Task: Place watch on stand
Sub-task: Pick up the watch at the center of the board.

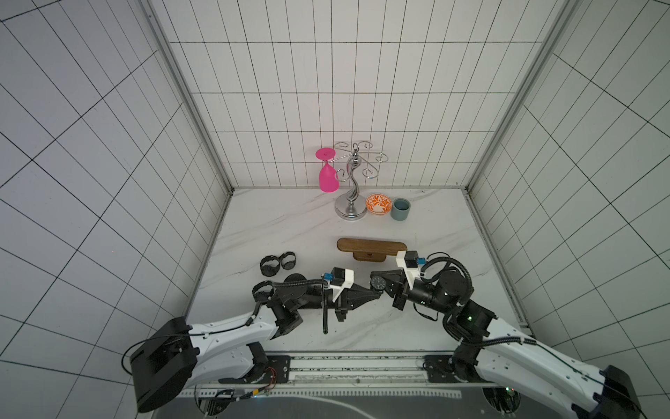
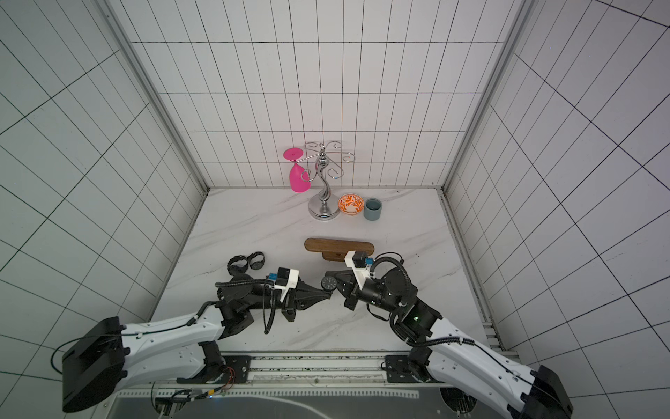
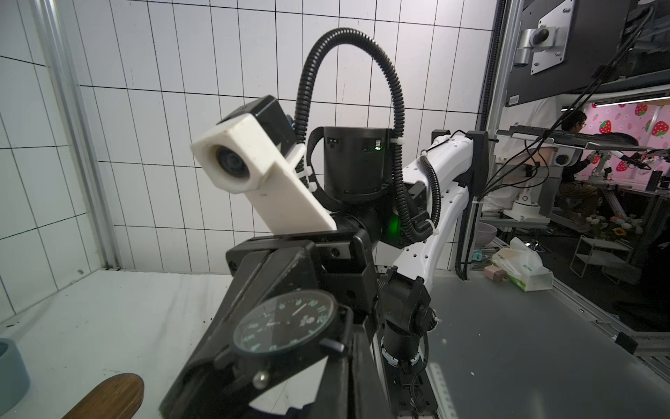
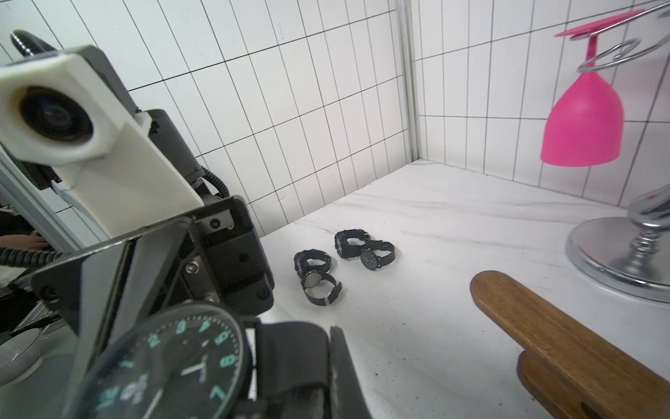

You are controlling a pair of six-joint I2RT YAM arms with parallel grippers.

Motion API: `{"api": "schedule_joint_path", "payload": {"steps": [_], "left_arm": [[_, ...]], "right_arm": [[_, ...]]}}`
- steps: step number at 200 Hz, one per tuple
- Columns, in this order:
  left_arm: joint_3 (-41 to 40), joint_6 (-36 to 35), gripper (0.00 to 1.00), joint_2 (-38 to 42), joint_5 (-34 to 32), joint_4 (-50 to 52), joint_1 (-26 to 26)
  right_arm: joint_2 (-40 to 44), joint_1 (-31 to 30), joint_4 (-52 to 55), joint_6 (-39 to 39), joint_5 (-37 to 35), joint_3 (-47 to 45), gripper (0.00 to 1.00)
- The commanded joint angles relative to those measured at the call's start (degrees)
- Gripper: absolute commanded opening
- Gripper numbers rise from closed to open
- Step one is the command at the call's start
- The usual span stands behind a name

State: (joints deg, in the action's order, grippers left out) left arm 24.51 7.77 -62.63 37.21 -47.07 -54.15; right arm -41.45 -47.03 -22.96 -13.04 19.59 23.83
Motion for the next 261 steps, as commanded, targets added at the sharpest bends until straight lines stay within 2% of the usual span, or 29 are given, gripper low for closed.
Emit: {"api": "schedule_joint_path", "payload": {"steps": [1, 23, 45, 55, 88, 108, 124, 138, 147, 157, 176, 201, 232, 261], "left_arm": [[-1.13, -4.38, 0.14, 2.69, -0.94, 5.31, -0.36], [-1.70, -3.01, 0.22, 6.09, -6.54, 9.31, -0.16], [-3.81, -0.16, 0.55, 10.02, -13.58, 9.86, 0.16], [-4.21, 0.55, 0.63, 10.65, -15.16, 10.26, 0.56], [-3.31, 4.95, 0.63, 10.99, -12.80, 11.82, 4.64], [-4.43, 5.80, 0.63, 12.50, -14.00, 11.40, 5.71], [-4.60, 4.97, 0.61, 12.88, -14.18, 12.22, 5.72], [-4.51, 2.31, 0.61, 12.20, -14.36, 13.18, 4.90], [-4.39, 1.28, 0.61, 11.44, -19.25, 13.89, 3.08], [-3.66, 0.59, 0.61, 10.74, -28.85, 16.64, 0.19], [-2.51, 1.15, 0.60, 7.88, -42.29, 17.46, -4.36], [-0.58, 1.28, 0.60, 3.30, -55.39, 15.13, -10.79], [2.22, 4.20, 0.60, -1.23, -58.07, 14.27, -12.42], [4.05, 6.87, 0.53, -4.01, -60.28, 14.90, -12.47]], "right_arm": [[2.39, 0.00, 2.14, 4.08, -5.24, 0.07, 0.00], [3.15, -0.71, 0.81, 6.48, -4.69, 0.19, 0.00], [2.16, -1.96, 0.70, 9.66, -6.37, 0.50, 0.00], [1.40, -2.46, 0.46, 10.36, -6.48, 0.73, 0.00], [0.23, -3.83, -0.42, 12.22, -9.09, 1.30, 0.00], [0.06, -3.95, -0.42, 12.38, -10.81, 1.47, 0.00], [-0.69, -4.15, -0.40, 11.65, -14.84, 1.82, 0.00], [-1.28, -4.64, -0.71, 10.25, -21.24, 2.07, 0.00], [-1.70, -5.06, -1.28, 8.70, -26.57, 2.26, 0.00], [-2.24, -5.44, -1.85, 5.85, -32.93, 2.64, 0.00], [-3.44, -7.30, -3.57, 2.82, -40.73, 2.98, 0.00], [-6.38, -11.76, -3.61, -0.56, -53.84, 4.54, 0.00], [-10.68, -16.41, -1.92, -2.61, -64.52, 7.31, 0.00], [-11.99, -19.51, -4.30, -3.46, -67.63, 6.99, 0.00]]}}
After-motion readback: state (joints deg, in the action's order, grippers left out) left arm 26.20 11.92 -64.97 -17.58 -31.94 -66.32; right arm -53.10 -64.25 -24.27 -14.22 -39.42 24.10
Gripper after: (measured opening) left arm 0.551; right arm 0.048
